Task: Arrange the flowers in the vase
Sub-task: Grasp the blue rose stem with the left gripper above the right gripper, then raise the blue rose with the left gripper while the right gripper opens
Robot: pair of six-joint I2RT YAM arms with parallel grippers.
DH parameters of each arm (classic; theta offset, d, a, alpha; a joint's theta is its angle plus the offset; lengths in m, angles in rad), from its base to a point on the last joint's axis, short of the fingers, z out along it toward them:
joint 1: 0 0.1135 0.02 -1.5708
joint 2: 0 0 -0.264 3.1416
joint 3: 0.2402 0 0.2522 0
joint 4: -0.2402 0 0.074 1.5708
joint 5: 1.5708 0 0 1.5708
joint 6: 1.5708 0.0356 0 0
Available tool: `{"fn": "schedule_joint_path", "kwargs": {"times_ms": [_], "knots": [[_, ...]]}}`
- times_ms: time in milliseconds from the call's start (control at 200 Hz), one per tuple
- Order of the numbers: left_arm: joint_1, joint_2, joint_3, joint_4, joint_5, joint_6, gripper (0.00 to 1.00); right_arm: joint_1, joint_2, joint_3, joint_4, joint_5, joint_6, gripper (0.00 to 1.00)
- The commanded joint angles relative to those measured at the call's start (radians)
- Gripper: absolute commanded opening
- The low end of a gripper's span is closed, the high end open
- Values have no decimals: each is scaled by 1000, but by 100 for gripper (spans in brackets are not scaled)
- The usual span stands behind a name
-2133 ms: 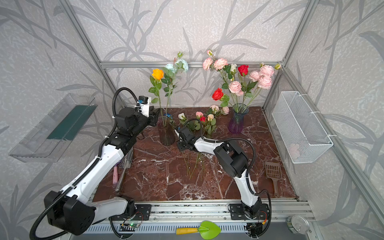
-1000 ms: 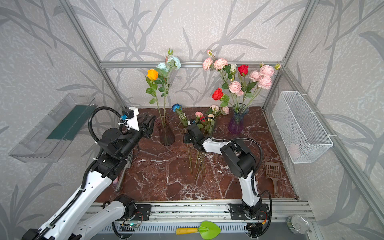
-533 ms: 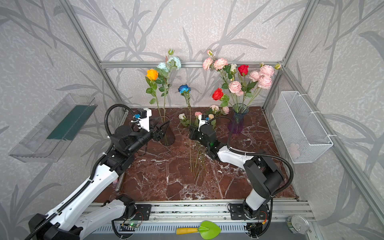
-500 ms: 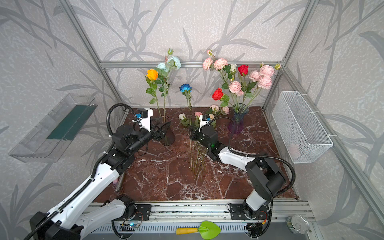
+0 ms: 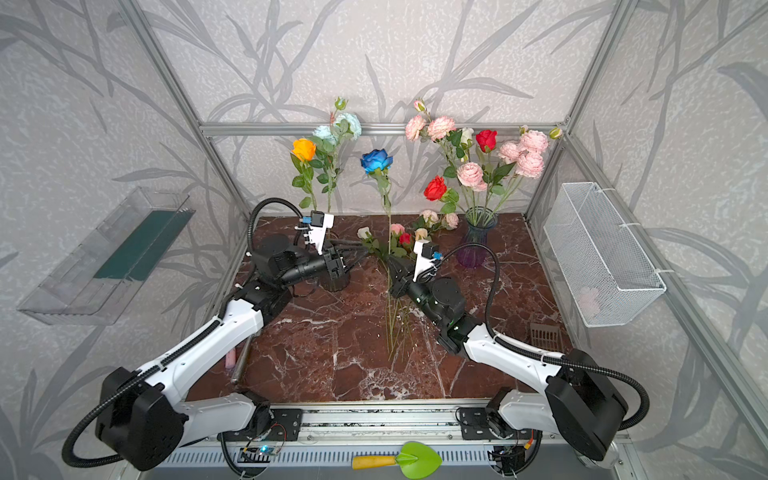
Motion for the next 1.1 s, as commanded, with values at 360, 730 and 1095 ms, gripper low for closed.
{"fn": "schedule_joint_path", "kwargs": {"times_ms": [360, 730, 1095], "knots": [[-7, -47, 10, 26, 17, 22, 36, 90, 85, 104, 47, -68, -46, 0], [-27, -74, 6, -32, -40, 94, 1, 94, 92, 112, 48, -100, -2, 0], [-22, -167, 181, -263, -344, 310, 0, 94, -79, 65, -161, 70, -62, 47]]}}
